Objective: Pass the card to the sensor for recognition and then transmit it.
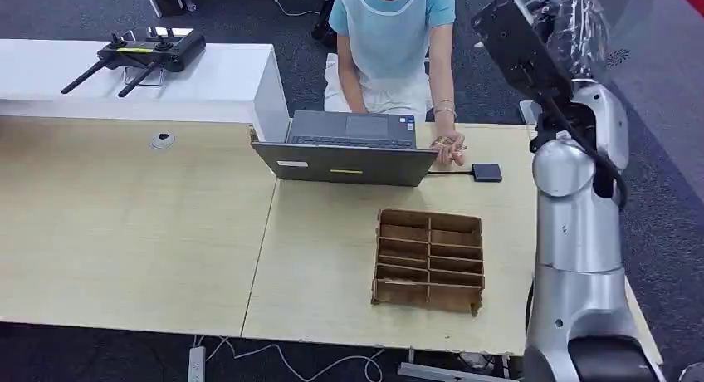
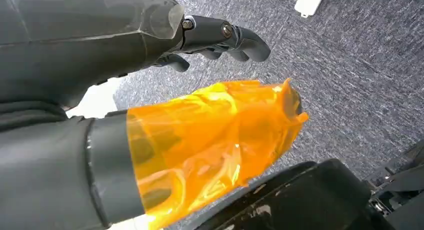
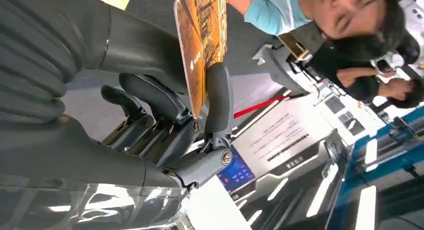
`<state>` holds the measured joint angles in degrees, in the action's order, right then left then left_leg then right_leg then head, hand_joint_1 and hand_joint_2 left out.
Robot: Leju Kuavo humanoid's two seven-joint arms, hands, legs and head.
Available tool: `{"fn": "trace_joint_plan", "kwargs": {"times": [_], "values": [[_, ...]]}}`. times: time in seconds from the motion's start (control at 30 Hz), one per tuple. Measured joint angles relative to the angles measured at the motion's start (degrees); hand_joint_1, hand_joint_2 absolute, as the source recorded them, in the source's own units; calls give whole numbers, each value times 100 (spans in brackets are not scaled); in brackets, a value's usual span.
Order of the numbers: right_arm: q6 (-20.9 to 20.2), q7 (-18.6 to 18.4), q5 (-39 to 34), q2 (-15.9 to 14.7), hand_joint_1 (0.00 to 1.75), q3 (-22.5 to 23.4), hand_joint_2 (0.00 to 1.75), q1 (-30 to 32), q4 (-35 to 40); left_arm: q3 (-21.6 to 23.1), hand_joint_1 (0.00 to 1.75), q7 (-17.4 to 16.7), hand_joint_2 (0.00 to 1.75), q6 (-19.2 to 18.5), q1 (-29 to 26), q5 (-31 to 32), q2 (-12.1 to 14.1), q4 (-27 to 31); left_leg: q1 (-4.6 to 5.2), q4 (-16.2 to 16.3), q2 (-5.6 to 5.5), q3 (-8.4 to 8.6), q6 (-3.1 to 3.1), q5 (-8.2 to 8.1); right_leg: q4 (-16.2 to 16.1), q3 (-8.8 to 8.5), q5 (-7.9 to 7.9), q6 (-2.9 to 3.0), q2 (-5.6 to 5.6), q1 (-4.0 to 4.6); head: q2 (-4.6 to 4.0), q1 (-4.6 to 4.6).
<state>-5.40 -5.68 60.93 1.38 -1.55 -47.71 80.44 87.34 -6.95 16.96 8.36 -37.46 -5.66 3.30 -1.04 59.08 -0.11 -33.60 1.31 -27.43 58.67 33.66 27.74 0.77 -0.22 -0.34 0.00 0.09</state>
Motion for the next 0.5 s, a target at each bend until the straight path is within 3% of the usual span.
{"fn": "trace_joint_plan", "kwargs": {"times": [0.27,0.5], "values": [[13,-182,282,33,175,293,175,-542,-1366,0,0,17,0,-33,26,76,24,2,0,0,0,-1,0,-1,0,1,0,0,0,0,0,0],[33,-166,331,70,175,402,175,-641,-1883,0,0,17,0,-33,40,79,24,2,0,0,-1,-1,0,-1,0,1,0,0,-1,0,2,-2]]}}
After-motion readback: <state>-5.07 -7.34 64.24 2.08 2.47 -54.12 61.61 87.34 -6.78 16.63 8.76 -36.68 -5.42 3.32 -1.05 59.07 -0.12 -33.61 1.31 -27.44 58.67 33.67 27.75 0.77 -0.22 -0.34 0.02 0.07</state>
